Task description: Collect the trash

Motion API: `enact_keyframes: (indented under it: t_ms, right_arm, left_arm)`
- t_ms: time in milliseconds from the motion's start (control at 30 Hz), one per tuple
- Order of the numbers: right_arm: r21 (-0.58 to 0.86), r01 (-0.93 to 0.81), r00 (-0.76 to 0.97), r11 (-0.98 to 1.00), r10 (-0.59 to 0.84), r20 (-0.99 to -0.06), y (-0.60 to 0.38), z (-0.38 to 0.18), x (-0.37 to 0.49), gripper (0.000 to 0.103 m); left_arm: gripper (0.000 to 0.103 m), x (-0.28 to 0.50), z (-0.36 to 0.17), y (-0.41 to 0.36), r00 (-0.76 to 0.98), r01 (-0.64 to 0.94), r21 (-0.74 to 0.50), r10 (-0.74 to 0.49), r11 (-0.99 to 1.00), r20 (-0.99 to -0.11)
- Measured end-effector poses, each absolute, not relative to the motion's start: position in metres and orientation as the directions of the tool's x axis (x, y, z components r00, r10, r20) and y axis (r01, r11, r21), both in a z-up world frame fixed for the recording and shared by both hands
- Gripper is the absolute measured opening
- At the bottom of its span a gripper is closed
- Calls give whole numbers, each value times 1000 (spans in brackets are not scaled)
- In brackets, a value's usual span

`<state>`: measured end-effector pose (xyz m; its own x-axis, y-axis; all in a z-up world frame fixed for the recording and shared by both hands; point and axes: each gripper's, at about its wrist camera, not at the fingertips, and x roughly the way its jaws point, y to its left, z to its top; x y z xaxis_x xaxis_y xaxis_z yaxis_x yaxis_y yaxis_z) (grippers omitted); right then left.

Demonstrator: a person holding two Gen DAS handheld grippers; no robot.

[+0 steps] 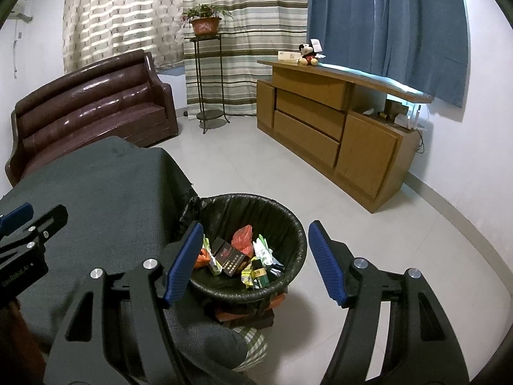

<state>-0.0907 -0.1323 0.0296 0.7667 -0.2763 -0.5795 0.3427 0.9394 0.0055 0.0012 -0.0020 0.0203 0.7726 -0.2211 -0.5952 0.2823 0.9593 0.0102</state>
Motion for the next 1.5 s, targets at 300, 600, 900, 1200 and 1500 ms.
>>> enact_keyframes:
  t_ms: [300, 600, 900, 1200, 1500]
  right_arm:
    - [4, 342, 764, 940, -275, -584, -134, 28, -90, 67]
    - [4, 343, 763, 940, -275, -585, -134, 27, -90, 67]
    - [4, 342, 762, 940, -275, -586, -134, 26, -90, 67]
    - [3, 341, 762, 940, -274, -587, -134, 26, -90, 67]
    - [3, 342, 762, 940, -275, -587, -134, 25, -90, 67]
  left_arm:
    - [76, 0, 20, -5, 774, 281, 10, -220, 960, -593]
    - [76, 0, 20, -5, 775, 279, 9, -219, 960, -593]
    - [82, -5, 24, -7, 795, 278, 28, -214, 960, -568]
    - [83, -6, 25, -11, 811, 273, 40, -208, 961, -547]
    - [84, -7, 25, -9, 812, 280, 38, -215, 959, -543]
